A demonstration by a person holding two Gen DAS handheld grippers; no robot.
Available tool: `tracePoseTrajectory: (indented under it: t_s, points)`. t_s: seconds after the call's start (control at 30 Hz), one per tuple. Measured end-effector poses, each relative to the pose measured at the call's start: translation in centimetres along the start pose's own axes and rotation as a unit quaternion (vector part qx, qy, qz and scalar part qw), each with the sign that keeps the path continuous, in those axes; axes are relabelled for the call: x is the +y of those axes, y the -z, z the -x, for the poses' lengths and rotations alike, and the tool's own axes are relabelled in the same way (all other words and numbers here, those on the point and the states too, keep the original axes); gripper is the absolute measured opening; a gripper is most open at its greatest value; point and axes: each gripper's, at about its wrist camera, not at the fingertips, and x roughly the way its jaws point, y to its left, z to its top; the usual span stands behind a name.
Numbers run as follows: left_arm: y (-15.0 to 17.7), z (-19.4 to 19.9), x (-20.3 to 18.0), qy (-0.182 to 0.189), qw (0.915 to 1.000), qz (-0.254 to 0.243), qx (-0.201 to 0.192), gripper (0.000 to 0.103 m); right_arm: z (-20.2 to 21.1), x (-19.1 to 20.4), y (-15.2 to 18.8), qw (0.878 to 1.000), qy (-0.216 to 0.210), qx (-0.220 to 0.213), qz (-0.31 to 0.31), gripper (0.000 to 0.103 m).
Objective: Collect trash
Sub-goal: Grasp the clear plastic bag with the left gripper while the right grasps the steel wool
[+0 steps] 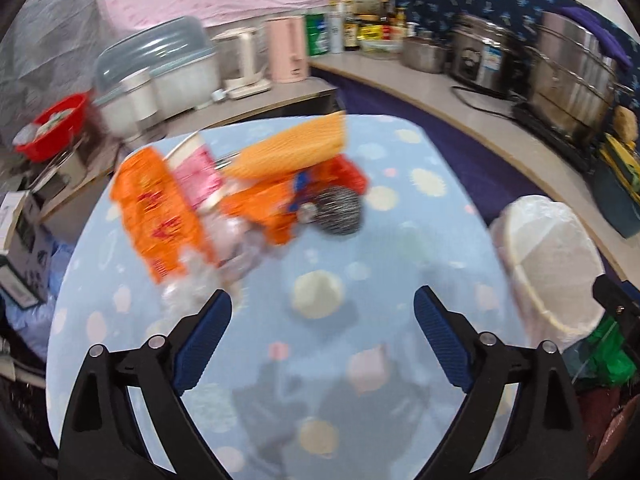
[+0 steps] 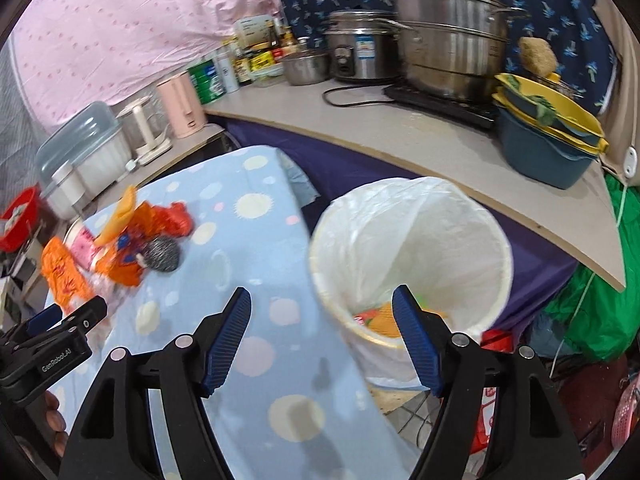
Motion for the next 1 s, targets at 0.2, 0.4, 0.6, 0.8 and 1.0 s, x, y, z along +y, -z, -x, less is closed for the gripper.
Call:
tracePoseTrajectory:
  t_s: [0.2, 0.4, 0.6, 0.8, 1.0]
  points:
    - [1.5, -2.2, 7.3, -0.019, 0.9975, 0.062, 0.028, 0.091, -1.7, 5.4, 1.3, 0.999, -0.030, 0.015, 0.033, 0.070]
    - [2.6, -4.0, 11.7, -0.017, 0.9938, 0.099, 0.047, 0.091, -4.2, 10.1, 2.0, 0.996, -0.048, 0.032, 0.062, 0.070]
    - [2.9, -5.6, 13.7, -0.007, 0.9929, 0.107, 0.051, 0.091, -6.4, 13.7, 1.6, 0.994, -0.059, 0.038, 0.079, 0.070]
    - [2.5, -7.4, 14.8, 0.008, 0.9912, 0.118, 0.058, 0.090, -8.8, 16.3, 0.5, 0.993, -0.063, 0.038, 0.093, 0.070]
    - [2.1, -8.6, 14.1, 0.029, 0.9916, 0.106, 0.068, 0.069, -12.0, 17.5, -1.0, 0.993, -0.068, 0.047, 0.088, 0.070]
